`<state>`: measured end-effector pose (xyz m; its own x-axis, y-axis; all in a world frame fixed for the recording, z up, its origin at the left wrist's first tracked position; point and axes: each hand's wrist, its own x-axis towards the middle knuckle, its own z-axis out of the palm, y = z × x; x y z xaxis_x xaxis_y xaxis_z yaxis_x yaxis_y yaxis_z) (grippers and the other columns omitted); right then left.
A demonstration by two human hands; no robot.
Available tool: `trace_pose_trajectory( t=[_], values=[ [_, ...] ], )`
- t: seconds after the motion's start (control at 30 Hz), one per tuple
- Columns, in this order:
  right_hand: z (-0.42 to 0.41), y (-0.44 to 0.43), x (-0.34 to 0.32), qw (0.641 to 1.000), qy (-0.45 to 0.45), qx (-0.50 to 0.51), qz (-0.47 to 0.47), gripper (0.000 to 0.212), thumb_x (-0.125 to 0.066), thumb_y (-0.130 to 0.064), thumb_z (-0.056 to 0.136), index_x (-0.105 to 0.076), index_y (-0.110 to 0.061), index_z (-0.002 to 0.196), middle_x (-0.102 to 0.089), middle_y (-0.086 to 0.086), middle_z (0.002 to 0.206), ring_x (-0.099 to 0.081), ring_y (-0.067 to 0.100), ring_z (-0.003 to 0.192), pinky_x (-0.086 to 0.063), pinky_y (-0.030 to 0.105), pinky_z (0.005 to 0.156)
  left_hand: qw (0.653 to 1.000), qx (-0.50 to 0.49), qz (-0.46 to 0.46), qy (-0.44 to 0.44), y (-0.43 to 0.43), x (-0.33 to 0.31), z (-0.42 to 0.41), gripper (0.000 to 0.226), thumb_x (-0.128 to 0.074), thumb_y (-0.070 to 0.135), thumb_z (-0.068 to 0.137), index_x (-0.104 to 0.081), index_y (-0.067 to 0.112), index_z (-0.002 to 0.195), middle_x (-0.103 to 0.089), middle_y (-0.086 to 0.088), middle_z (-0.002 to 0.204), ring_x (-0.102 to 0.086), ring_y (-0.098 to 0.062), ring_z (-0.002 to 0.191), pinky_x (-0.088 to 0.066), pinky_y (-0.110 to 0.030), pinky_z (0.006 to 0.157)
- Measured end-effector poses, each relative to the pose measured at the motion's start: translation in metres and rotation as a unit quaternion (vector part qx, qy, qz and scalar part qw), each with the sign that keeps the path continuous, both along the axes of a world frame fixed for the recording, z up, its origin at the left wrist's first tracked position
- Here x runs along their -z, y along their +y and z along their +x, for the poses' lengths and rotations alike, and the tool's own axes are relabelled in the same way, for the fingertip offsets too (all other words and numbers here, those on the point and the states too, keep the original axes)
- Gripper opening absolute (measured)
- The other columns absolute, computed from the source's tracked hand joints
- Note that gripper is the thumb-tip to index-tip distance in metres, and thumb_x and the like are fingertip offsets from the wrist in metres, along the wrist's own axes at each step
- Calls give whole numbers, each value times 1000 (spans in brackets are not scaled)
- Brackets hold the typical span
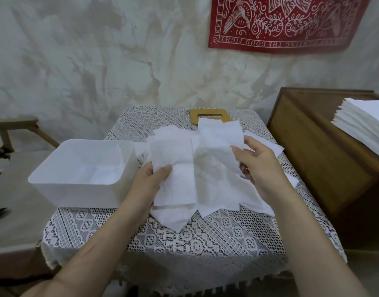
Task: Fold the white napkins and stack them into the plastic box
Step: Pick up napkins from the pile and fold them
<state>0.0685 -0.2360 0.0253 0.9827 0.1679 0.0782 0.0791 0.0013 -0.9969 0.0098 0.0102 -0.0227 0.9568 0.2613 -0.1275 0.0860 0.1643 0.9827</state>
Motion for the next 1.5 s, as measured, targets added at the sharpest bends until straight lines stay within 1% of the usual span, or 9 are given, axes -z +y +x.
trace_pose_trajectory(
  t=[0.07,0.2,0.33,0.47,0.57,0.8,1.03,1.17,1.5],
  values=[
    [2,-5,10,996,45,-10,-75,11,-67,-8,96,-72,-12,105,-62,-8,59,-48,6,47,-40,16,48,1000,5,-6,-2,1,0,0,19,-63,20,101,-70,14,118,-79,-6,112,-75,-31,105,-55,-58,100],
    [7,-11,33,988,105,-28,-112,12,-70,-11,94,-76,-5,103,-79,10,99,-75,23,96,-58,44,94,1000,14,-7,-8,2,1,1,23,-62,20,102,-67,13,123,-78,-6,114,-74,-30,107,-55,-57,101],
    [13,-9,33,971,17,27,-239,48,-70,-49,79,-65,-2,86,-66,18,79,-56,19,72,-40,36,72,1000,16,2,-15,2,2,2,23,-59,19,104,-68,14,124,-78,-6,115,-74,-29,108,-54,-56,101],
    [14,-9,31,954,-32,65,-291,40,-65,-40,85,-53,-2,79,-47,5,61,-40,20,66,-29,35,65,1000,13,-2,-14,0,3,3,23,-57,22,105,-69,15,124,-78,-6,115,-74,-28,108,-55,-53,100],
    [10,-11,15,977,-51,46,-201,43,-68,-41,84,-58,0,84,-55,23,68,-44,16,63,-32,30,65,1000,6,-14,-16,0,1,3,24,-55,23,106,-68,15,125,-78,-5,116,-74,-27,108,-56,-50,99],
    [-8,-5,-16,999,13,-28,-10,12,-65,-16,98,-73,-11,104,-53,-9,57,-30,9,47,-26,16,44,999,15,-38,-25,-4,-2,3,24,-53,24,107,-67,18,125,-78,-2,117,-73,-23,112,-56,-44,95],
    [-12,40,6,997,16,-47,-63,12,-67,-16,97,-67,-9,88,-57,-7,53,-37,11,45,-27,20,45,992,47,-119,-14,-12,-6,4,47,-53,39,103,-56,13,142,-72,-4,132,-68,-22,122,-51,-45,107],
    [-7,46,14,992,-7,-2,-128,17,-69,-23,96,-68,-6,93,-69,0,67,-53,8,51,-38,27,59,990,67,-124,-23,-17,-7,2,38,-43,36,108,-61,14,133,-75,-3,125,-71,-17,115,-60,-33,93],
    [-17,60,12,998,30,-35,-36,11,-64,-11,99,-67,-5,90,-62,-1,61,-43,4,39,-31,14,40,990,61,-123,-28,-18,-5,2,42,-37,38,111,-66,14,128,-75,-5,124,-71,-20,117,-52,-40,101]
  ],
)
